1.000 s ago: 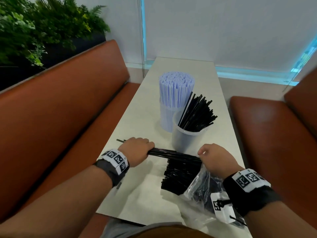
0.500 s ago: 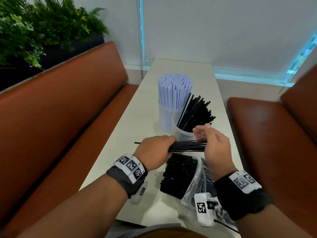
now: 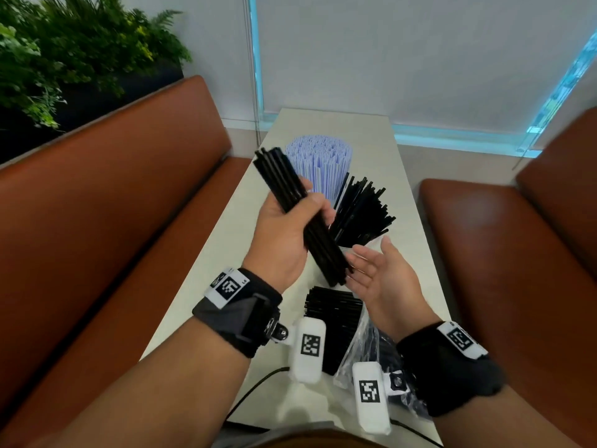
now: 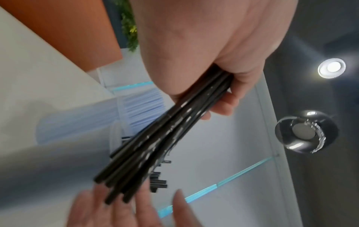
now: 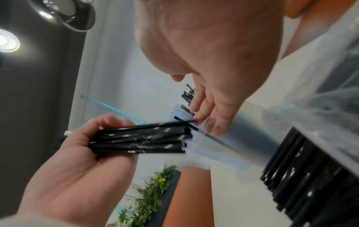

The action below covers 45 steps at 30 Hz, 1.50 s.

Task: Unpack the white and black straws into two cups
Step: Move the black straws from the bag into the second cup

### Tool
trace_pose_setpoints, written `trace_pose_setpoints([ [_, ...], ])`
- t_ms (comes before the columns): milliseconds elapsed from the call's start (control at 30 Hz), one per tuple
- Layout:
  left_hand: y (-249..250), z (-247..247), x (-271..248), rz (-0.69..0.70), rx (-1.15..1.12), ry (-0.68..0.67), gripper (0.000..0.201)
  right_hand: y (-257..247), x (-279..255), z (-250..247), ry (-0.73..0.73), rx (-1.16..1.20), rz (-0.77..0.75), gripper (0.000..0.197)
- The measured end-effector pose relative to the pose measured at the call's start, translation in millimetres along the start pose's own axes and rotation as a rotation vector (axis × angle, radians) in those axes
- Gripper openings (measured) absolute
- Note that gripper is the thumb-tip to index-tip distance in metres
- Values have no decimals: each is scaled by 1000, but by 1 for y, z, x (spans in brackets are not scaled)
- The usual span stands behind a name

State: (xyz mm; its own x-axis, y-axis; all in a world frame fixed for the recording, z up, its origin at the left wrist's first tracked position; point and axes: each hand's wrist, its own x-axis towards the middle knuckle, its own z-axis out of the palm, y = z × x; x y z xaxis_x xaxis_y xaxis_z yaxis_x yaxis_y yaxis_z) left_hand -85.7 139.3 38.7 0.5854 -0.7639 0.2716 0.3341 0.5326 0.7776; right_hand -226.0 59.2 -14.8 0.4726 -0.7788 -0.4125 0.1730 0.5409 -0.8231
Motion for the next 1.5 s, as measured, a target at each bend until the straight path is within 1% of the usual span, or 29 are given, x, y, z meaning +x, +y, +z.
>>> trace_pose_setpoints([
  [33, 1, 5, 2, -5, -84, 25, 20, -1, -2, 3, -8, 43, 25, 60],
  [100, -1, 15, 2, -29, -158, 53, 23, -2, -5, 9, -49, 103, 45, 63],
  [200, -6, 26, 0, -79, -150, 62, 26, -4, -11, 17, -151, 145, 56, 65],
  [267, -3, 26, 4, -76, -151, 75, 26, -6, -10, 16, -147, 157, 36, 61],
  [333, 0, 25, 8, -63, -154, 97, 27, -10, -8, 13, -154, 112, 14, 58],
  [400, 0, 25, 8, -84, -125, 101, 27, -10, -10, 12, -195, -22, -1, 54],
  [433, -2, 25, 8, -99, -105, 102, 26, -9, -11, 12, -206, -113, -43, 46],
  [467, -3, 24, 7, -108, -88, 106, 25, -9, -11, 11, -204, -237, -142, 36],
  [500, -5, 22, 7, -111, -77, 113, 25, -11, -11, 8, -210, -374, -281, 30],
  [533, -6, 21, 7, -115, -68, 119, 25, -13, -11, 5, -246, -546, -415, 36],
  [567, -7, 20, 6, -124, -57, 118, 25, -15, -11, 5, -308, -727, -494, 44],
  [600, -9, 20, 5, -133, -39, 111, 25, -15, -9, 6, -358, -897, -521, 45],
  [633, -12, 21, 3, -140, -18, 101, 25, -15, -8, 8, -374, -1029, -527, 38],
  [667, -14, 22, 1, -142, -4, 91, 24, -13, -7, 11, -346, -1095, -531, 25],
  [700, -15, 22, 1, -141, -2, 86, 23, -11, -6, 13, -295, -1129, -548, 18],
  [767, -14, 21, 3, -120, -12, 96, 17, -8, -4, 15, -186, -1188, -583, 25],
  [833, -13, 19, 4, -89, -20, 112, 12, -5, -3, 15, -139, -1200, -559, 27],
  [867, -14, 19, 4, -75, -1, 108, 12, -3, -3, 15, -135, -1179, -534, 27],
  [933, -17, 20, 2, -43, 114, 65, 11, 0, -3, 15, -140, -1148, -491, 25],
  [1000, -14, 21, 4, 15, 237, 14, 14, 0, -1, 13, -154, -1187, -477, 26],
  [1033, -9, 20, 9, 64, 276, 11, 17, -2, 2, 10, -156, -1216, -487, 27],
  [1100, 9, 14, 25, 207, 301, 69, 16, -7, 10, -3, -123, -1257, -524, 29],
  [1167, 26, 6, 47, 348, 301, 161, 12, -10, 19, -17, -36, -1307, -604, 32],
  [1233, 34, 2, 65, 442, 298, 254, 9, -9, 30, -24, 35, -1354, -670, 36],
  [1267, 32, 2, 72, 468, 297, 289, 9, -7, 35, -25, 31, -1375, -687, 39],
  [1333, 18, 6, 81, 474, 355, 330, 9, -3, 45, -24, -31, -1427, -676, 42],
  [1367, 8, 9, 83, 458, 408, 333, 8, -2, 49, -23, -62, -1463, -651, 39],
  [1433, -15, 10, 85, 395, 516, 298, 7, -1, 58, -20, -93, -1540, -619, 28],
  [1500, -39, 5, 87, 308, 645, 230, 6, 0, 65, -18, -98, -1568, -627, 25],
])
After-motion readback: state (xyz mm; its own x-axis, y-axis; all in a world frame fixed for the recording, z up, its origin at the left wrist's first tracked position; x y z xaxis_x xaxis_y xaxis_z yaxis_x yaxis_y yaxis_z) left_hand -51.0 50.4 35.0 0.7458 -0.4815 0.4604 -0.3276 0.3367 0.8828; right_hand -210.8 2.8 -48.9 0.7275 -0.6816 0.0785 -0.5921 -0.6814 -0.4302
